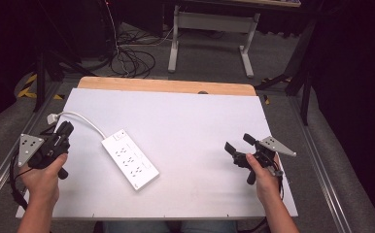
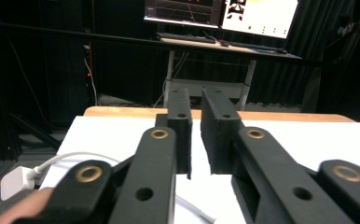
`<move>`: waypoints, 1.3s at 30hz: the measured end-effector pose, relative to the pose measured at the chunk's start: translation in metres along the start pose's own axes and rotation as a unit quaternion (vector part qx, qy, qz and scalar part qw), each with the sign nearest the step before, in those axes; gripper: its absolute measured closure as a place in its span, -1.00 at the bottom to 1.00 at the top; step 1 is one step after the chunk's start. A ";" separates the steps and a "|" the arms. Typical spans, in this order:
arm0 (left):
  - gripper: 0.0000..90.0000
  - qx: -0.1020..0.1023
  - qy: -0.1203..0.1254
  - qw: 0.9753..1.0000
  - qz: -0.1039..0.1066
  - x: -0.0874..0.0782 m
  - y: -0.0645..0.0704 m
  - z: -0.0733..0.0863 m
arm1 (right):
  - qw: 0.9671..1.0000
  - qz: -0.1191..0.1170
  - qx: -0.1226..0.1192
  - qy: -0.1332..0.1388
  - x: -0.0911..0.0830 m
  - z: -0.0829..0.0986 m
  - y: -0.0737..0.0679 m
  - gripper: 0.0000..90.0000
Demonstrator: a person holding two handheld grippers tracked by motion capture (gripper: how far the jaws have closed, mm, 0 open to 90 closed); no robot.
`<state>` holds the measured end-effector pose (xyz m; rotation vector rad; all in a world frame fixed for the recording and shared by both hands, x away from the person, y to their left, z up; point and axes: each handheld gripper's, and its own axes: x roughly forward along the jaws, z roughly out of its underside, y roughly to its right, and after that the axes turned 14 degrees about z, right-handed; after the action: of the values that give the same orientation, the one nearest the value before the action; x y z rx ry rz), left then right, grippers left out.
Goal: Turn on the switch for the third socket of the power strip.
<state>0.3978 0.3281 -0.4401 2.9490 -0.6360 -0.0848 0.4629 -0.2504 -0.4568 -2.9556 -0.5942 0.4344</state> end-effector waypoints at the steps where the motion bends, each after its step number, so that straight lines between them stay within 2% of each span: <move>1: 0.90 0.003 -0.003 1.000 0.003 0.000 0.000 0.000 | 1.000 0.000 0.001 0.000 0.000 0.000 0.000 -0.84; 5: 0.99 0.007 -0.008 1.000 0.006 0.000 0.000 -0.001 | 1.000 0.000 0.001 0.000 0.000 0.000 0.000 -0.84; 9: 0.99 0.003 -0.012 1.000 0.010 0.000 0.001 -0.001 | 1.000 0.000 0.003 0.000 0.000 0.000 0.001 -0.84; 18: 1.00 0.020 -0.036 0.998 0.037 0.003 0.005 -0.003 | 1.000 -0.001 0.004 -0.001 0.000 0.000 0.001 -0.84; 19: 0.99 0.023 -0.040 0.998 0.045 0.005 0.007 -0.003 | 1.000 -0.001 0.004 -0.001 0.000 0.000 0.001 -0.84; 28: 0.99 0.029 -0.053 0.996 0.072 0.008 0.010 -0.003 | 1.000 -0.001 0.004 -0.001 -0.001 0.000 0.001 -0.84; 33: 0.99 0.038 -0.062 0.993 0.094 0.011 0.014 -0.002 | 1.000 -0.001 0.005 -0.001 -0.001 0.000 0.001 -0.84; 39: 0.99 0.039 -0.066 0.991 0.106 0.013 0.015 -0.002 | 1.000 0.000 0.004 -0.002 -0.001 0.000 0.001 -0.84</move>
<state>0.4031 0.3093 -0.4366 2.9476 -0.9874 -0.2401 0.4627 -0.2522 -0.4565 -2.9480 -0.5919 0.4413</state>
